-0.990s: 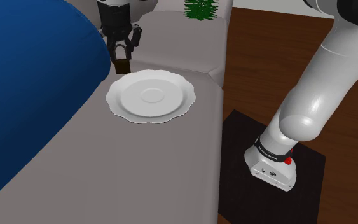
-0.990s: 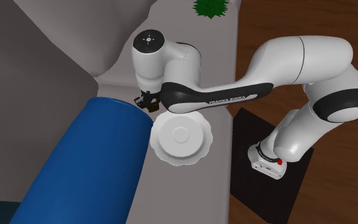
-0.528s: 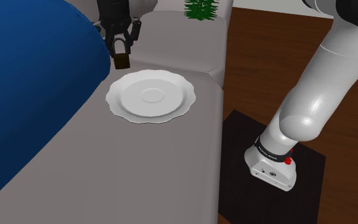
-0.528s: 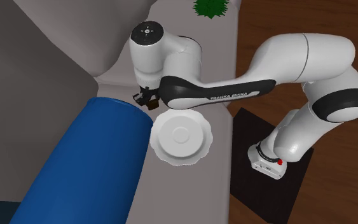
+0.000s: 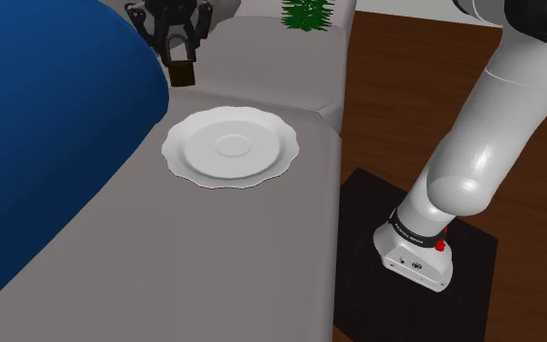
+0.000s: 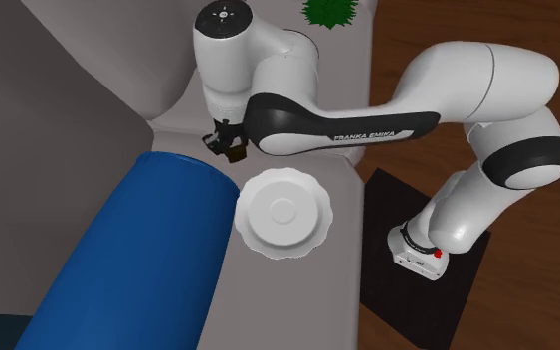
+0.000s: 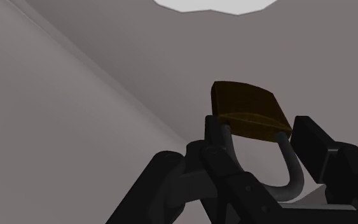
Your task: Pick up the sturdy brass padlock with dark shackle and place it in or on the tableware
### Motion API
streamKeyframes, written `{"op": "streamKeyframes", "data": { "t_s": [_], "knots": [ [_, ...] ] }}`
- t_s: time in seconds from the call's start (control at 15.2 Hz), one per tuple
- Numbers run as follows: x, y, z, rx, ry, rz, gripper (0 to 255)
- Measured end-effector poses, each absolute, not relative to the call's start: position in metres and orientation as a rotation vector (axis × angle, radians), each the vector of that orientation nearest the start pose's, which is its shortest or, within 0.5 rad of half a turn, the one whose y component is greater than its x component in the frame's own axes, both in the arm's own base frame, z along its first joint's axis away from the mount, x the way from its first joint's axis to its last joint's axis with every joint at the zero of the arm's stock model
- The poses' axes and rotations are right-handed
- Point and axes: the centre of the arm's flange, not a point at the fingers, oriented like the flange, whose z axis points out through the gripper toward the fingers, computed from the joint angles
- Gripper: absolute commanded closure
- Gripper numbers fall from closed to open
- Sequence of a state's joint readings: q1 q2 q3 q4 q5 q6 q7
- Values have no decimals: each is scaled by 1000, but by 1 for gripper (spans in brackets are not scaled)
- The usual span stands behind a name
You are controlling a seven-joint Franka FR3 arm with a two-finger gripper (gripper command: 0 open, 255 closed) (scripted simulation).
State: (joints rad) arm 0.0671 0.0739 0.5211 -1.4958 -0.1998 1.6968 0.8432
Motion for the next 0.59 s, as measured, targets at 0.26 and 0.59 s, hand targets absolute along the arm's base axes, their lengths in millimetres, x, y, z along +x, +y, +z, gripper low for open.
{"op": "streamKeyframes", "data": {
  "t_s": [0.26,0.59],
  "knots": [
    [505,299,656,-3134,389,-333,255],
    [454,308,663,-3134,388,-333,255]
  ]
}}
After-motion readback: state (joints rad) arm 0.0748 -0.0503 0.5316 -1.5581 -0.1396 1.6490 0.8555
